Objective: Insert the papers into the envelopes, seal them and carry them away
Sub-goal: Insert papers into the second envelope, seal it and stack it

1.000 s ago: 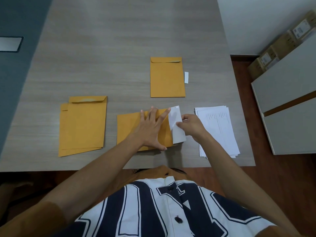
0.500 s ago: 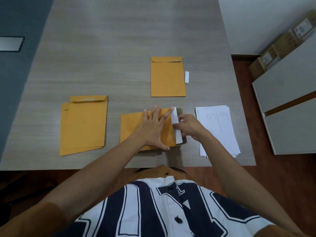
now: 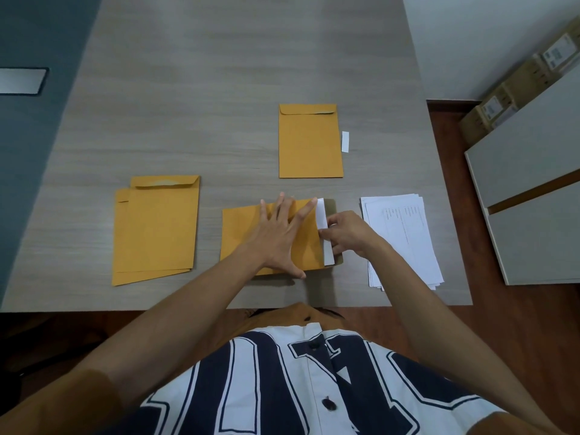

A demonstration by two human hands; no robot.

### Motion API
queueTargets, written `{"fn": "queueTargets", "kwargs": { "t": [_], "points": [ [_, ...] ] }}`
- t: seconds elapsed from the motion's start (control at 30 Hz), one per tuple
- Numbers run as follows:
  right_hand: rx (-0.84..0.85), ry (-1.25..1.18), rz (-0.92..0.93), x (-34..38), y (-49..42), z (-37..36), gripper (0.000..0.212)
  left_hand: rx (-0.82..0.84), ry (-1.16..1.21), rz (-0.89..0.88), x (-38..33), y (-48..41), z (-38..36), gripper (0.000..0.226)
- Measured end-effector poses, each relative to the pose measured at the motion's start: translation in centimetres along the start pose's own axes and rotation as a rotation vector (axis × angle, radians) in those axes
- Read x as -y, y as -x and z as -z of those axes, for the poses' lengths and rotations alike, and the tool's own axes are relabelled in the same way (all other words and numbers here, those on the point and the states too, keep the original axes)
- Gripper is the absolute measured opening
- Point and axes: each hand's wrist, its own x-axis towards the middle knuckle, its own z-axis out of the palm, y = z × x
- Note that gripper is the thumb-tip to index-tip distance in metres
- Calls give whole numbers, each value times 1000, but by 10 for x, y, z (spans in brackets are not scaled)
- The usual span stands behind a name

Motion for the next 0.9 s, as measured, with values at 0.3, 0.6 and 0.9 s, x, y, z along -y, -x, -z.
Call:
{"fn": "queueTargets", "kwargs": {
  "t": [0.3, 0.6, 0.9],
  "points": [
    [52, -98, -21, -3, -5, -6, 17, -58, 24, -20, -11, -5, 5, 154],
    [78, -164, 0, -3, -6, 6, 17, -19, -53, 4, 2, -4, -9, 156],
    [-290, 306, 178, -34, -20, -3, 10, 54, -71, 124, 8, -4, -34, 83]
  ]
}}
